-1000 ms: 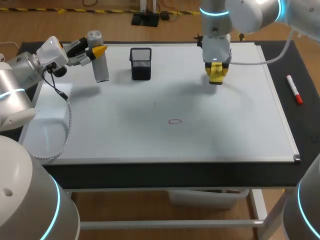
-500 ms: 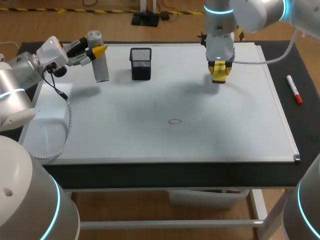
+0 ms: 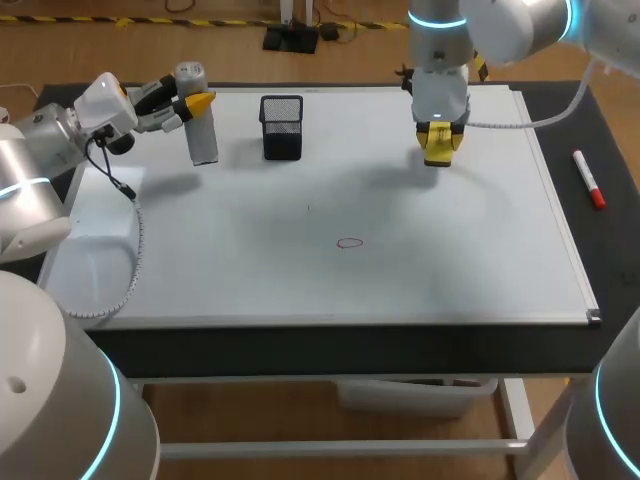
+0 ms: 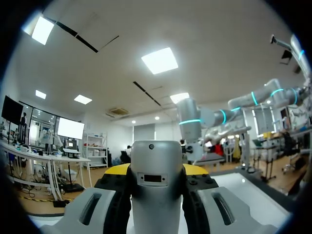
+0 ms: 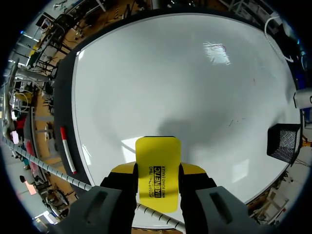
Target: Pick up the inspection probe, press it on each red-marked spot on the whiteboard one by one, put down the probe, pick up the eraser, and wipe off all the red marks.
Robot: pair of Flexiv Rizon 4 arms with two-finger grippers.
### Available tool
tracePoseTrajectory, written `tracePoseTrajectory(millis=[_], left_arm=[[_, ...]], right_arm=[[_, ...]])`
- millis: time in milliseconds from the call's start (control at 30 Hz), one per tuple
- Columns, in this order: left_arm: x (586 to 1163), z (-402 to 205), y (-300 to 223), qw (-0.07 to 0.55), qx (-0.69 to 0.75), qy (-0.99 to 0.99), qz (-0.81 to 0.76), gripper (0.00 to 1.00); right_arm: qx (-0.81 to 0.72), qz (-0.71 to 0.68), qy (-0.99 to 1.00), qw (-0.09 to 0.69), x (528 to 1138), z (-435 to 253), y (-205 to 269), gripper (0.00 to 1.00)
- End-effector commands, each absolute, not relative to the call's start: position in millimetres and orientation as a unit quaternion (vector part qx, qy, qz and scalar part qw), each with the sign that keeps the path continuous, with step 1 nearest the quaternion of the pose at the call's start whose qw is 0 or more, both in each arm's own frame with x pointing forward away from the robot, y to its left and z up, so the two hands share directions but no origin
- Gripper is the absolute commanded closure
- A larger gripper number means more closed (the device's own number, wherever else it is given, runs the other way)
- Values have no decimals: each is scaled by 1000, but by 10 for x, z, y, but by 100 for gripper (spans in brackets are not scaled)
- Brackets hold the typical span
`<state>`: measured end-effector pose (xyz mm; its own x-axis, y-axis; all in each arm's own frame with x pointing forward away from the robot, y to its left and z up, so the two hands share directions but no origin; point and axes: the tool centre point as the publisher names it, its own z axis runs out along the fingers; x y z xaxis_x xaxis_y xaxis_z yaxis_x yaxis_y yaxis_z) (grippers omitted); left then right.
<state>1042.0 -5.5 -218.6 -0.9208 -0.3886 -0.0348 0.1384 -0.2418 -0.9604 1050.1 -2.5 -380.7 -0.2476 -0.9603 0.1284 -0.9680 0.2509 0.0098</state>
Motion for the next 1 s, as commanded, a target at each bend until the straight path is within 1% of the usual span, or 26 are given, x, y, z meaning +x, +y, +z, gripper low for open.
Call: tracePoseTrajectory(millis=[33,533,733,1000], left_arm=[[10368,-2173,-101,159,-100,596,-781,100],[9740,-2120,-624,81,-31,598,-797,100],[9485,-2083,-895,41,-6,584,-811,100],[9136,-2100,-1343,-30,35,579,-814,100]], right_arm=[[612,36,-788,55,10503,-3789,-35,100],[612,36,-788,55,10503,-3789,-35,100],[612,36,-788,55,10503,-3789,-35,100],[612,36,-788,55,10503,-3789,-35,100]])
